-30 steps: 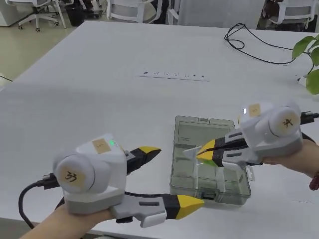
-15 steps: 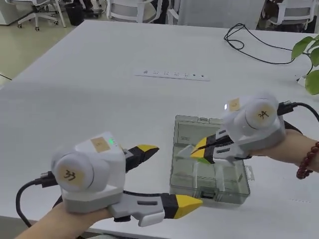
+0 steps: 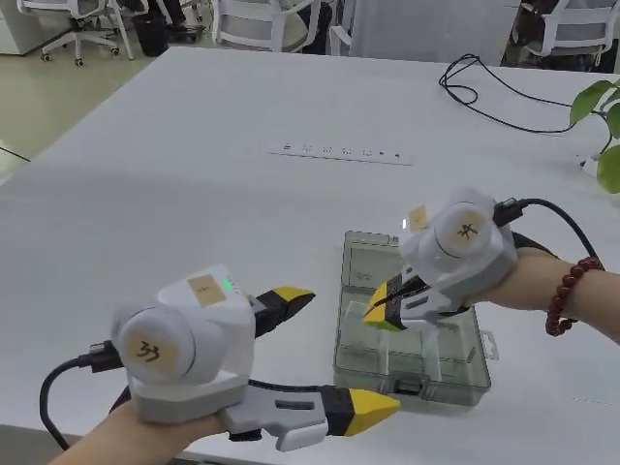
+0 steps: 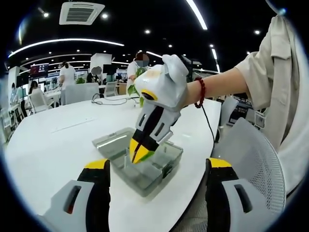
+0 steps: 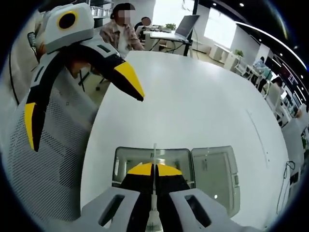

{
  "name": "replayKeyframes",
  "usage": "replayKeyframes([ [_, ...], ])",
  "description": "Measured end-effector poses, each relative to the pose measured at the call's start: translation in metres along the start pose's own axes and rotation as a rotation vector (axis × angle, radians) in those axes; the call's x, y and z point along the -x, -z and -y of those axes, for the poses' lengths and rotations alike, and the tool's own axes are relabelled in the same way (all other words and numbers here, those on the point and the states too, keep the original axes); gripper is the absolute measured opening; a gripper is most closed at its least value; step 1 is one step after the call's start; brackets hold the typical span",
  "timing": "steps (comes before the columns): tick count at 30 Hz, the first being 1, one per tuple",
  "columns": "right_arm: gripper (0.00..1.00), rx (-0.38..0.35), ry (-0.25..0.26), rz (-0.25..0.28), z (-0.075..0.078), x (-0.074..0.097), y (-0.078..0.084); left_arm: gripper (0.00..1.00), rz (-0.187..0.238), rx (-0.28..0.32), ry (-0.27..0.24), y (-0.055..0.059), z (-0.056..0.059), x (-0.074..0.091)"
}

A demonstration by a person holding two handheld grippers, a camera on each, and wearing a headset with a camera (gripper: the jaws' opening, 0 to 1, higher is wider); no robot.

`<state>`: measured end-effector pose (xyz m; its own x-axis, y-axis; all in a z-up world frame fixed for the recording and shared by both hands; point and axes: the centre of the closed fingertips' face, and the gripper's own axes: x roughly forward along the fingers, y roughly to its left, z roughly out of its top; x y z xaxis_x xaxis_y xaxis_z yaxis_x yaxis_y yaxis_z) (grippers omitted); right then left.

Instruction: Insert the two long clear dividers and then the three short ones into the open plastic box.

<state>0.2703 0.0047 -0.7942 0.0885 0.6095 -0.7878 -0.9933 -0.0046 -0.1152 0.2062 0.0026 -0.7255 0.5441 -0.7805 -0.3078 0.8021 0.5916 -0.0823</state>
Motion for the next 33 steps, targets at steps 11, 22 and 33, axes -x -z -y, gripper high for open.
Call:
replayKeyframes([
  [11, 0.02, 0.029, -0.035, -0.014, -0.002, -0.01, 0.005, 0.82, 0.002, 0.009, -0.013, 0.001, -0.004, 0.001],
  [22, 0.02, 0.008, -0.055, -0.061, -0.001, -0.022, 0.013, 0.81, 0.006, 0.001, -0.024, -0.001, -0.006, 0.0],
  [33, 0.02, -0.015, -0.078, -0.233, -0.003, -0.031, 0.019, 0.8, 0.011, -0.017, -0.032, -0.004, -0.005, -0.001],
])
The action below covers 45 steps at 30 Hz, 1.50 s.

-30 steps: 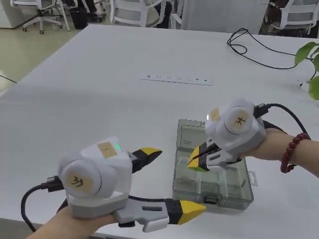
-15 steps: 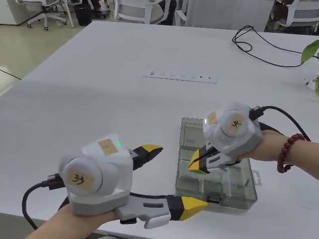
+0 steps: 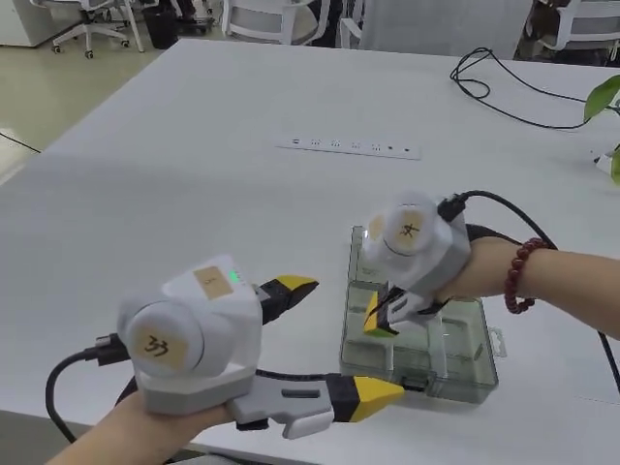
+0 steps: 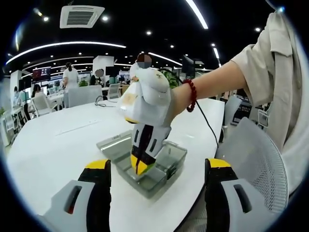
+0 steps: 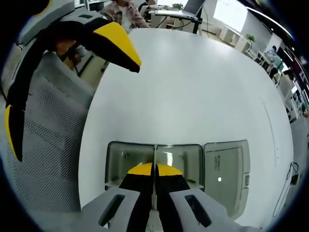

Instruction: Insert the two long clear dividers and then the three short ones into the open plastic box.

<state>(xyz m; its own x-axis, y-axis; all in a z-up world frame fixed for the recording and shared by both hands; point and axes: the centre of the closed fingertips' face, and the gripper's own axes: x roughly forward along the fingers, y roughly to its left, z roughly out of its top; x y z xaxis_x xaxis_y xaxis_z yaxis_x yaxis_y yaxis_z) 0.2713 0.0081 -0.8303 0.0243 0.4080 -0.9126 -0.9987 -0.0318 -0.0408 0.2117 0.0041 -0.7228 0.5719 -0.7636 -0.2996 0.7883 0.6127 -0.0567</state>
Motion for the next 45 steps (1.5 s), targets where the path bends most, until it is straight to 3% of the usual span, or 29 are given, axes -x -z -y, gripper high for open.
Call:
replayKeyframes([
  [6, 0.01, -0.01, -0.01, -0.059, 0.001, -0.002, 0.003, 0.81, 0.004, -0.002, -0.004, -0.002, 0.0, 0.001],
  [11, 0.02, 0.008, -0.006, -0.058, 0.0, -0.001, 0.004, 0.82, 0.002, -0.001, -0.004, -0.001, 0.0, 0.0],
  [15, 0.03, 0.031, 0.001, -0.027, 0.001, -0.001, 0.003, 0.83, 0.002, 0.001, -0.007, -0.002, -0.001, 0.0],
  [27, 0.1, -0.065, 0.017, 0.084, -0.002, 0.007, -0.002, 0.86, 0.0, -0.006, -0.002, -0.004, 0.002, -0.002],
  [35, 0.21, -0.149, 0.036, 0.164, -0.001, 0.027, -0.001, 0.9, 0.0, -0.004, -0.007, -0.006, 0.003, -0.002],
  [45, 0.31, -0.189, 0.04, 0.209, -0.006, 0.049, 0.013, 0.94, 0.008, 0.026, -0.022, -0.008, 0.002, -0.005],
])
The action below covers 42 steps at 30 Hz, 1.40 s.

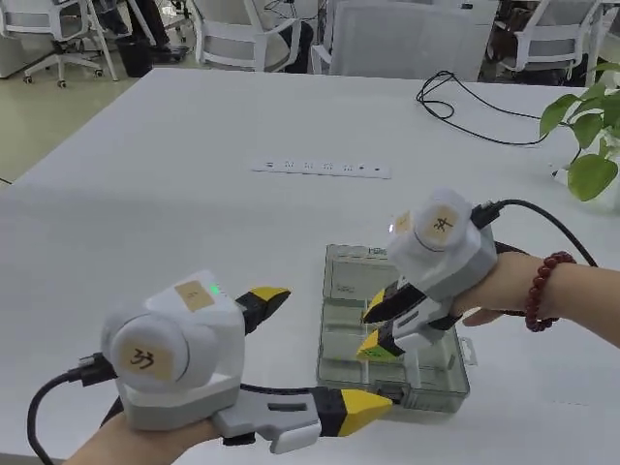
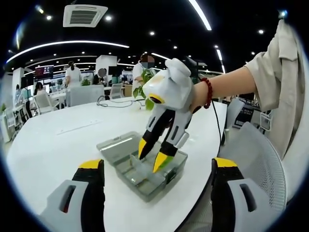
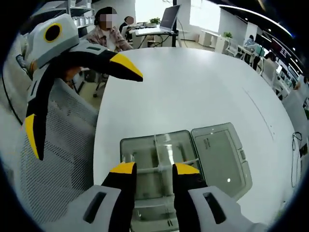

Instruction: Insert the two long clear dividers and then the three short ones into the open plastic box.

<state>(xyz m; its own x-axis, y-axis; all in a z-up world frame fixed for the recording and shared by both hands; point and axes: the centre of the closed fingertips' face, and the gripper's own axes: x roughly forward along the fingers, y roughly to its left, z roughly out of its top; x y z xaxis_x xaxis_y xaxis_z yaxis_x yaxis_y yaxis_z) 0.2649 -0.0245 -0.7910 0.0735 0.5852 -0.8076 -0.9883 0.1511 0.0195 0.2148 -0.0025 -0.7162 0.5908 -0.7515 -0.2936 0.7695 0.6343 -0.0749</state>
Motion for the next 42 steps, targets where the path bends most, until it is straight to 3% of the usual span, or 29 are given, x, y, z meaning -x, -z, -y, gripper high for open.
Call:
replayKeyframes([
  [21, 0.42, -0.029, 0.037, 0.017, 0.007, 0.047, 0.057, 0.97, -0.006, 0.0, -0.019, 0.0, -0.001, -0.004],
  [26, 0.43, -0.037, 0.049, 0.004, 0.006, 0.059, 0.074, 0.97, -0.001, 0.007, -0.027, 0.0, -0.002, -0.003],
  [32, 0.44, -0.079, 0.089, -0.004, 0.019, 0.071, 0.101, 0.96, -0.01, 0.002, -0.038, 0.002, -0.003, -0.002],
  [42, 0.45, -0.126, 0.128, -0.065, 0.023, 0.086, 0.139, 0.91, -0.017, -0.001, -0.063, 0.001, -0.005, 0.0],
])
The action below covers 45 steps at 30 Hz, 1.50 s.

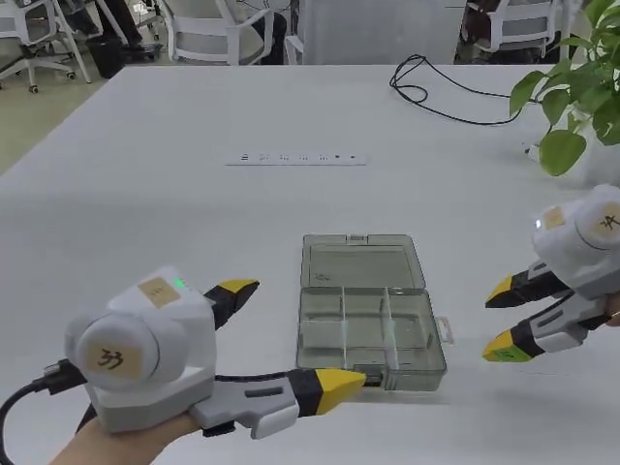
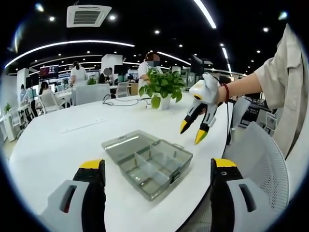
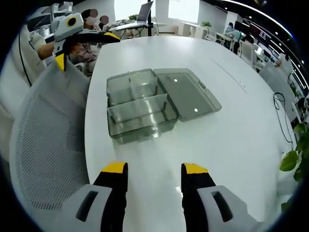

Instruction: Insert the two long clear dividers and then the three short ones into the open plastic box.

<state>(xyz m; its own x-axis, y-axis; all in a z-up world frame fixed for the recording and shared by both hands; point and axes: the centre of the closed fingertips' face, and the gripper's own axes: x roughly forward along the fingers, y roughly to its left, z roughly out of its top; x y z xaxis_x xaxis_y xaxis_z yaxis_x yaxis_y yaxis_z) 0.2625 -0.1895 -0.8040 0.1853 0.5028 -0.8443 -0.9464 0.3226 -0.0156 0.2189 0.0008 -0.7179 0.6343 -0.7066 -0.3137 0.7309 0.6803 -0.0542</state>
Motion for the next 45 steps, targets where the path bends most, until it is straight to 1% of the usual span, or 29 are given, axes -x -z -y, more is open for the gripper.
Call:
replayKeyframes([
  [4, 0.46, 0.009, 0.004, -0.042, 0.003, 0.002, 0.017, 0.9, 0.0, -0.005, -0.01, -0.001, 0.0, 0.001],
  [8, 0.46, 0.026, 0.006, -0.079, 0.006, 0.002, 0.029, 0.9, -0.004, -0.007, -0.016, -0.001, 0.0, 0.002],
  [11, 0.46, 0.05, -0.004, -0.118, 0.008, 0.003, 0.041, 0.89, -0.005, -0.011, -0.022, -0.001, 0.001, 0.002],
  [13, 0.46, 0.071, 0.001, -0.145, 0.012, 0.003, 0.048, 0.89, -0.006, -0.014, -0.024, -0.001, 0.001, 0.003],
  [19, 0.45, 0.112, -0.021, -0.193, 0.015, 0.005, 0.06, 0.87, -0.009, -0.024, -0.032, -0.002, 0.0, 0.004],
  [24, 0.43, 0.172, -0.039, -0.25, 0.017, 0.003, 0.073, 0.85, -0.012, -0.026, -0.038, -0.001, -0.002, 0.006],
  [26, 0.42, 0.178, -0.044, -0.257, 0.017, 0.002, 0.075, 0.84, -0.013, -0.027, -0.039, -0.001, -0.002, 0.006],
  [28, 0.41, 0.194, -0.05, -0.275, 0.019, 0.002, 0.079, 0.83, -0.015, -0.031, -0.041, -0.001, -0.003, 0.007],
  [35, 0.39, 0.219, -0.075, -0.296, 0.022, 0.0, 0.083, 0.82, -0.017, -0.034, -0.043, -0.001, -0.005, 0.008],
  [38, 0.38, 0.227, -0.079, -0.299, 0.023, 0.0, 0.083, 0.81, -0.018, -0.037, -0.042, -0.002, -0.005, 0.008],
  [41, 0.35, 0.223, -0.102, -0.298, 0.02, -0.001, 0.084, 0.8, -0.018, -0.041, -0.039, -0.002, -0.005, 0.008],
  [45, 0.33, 0.221, -0.099, -0.292, 0.022, 0.0, 0.084, 0.8, -0.02, -0.047, -0.034, -0.002, -0.006, 0.008],
])
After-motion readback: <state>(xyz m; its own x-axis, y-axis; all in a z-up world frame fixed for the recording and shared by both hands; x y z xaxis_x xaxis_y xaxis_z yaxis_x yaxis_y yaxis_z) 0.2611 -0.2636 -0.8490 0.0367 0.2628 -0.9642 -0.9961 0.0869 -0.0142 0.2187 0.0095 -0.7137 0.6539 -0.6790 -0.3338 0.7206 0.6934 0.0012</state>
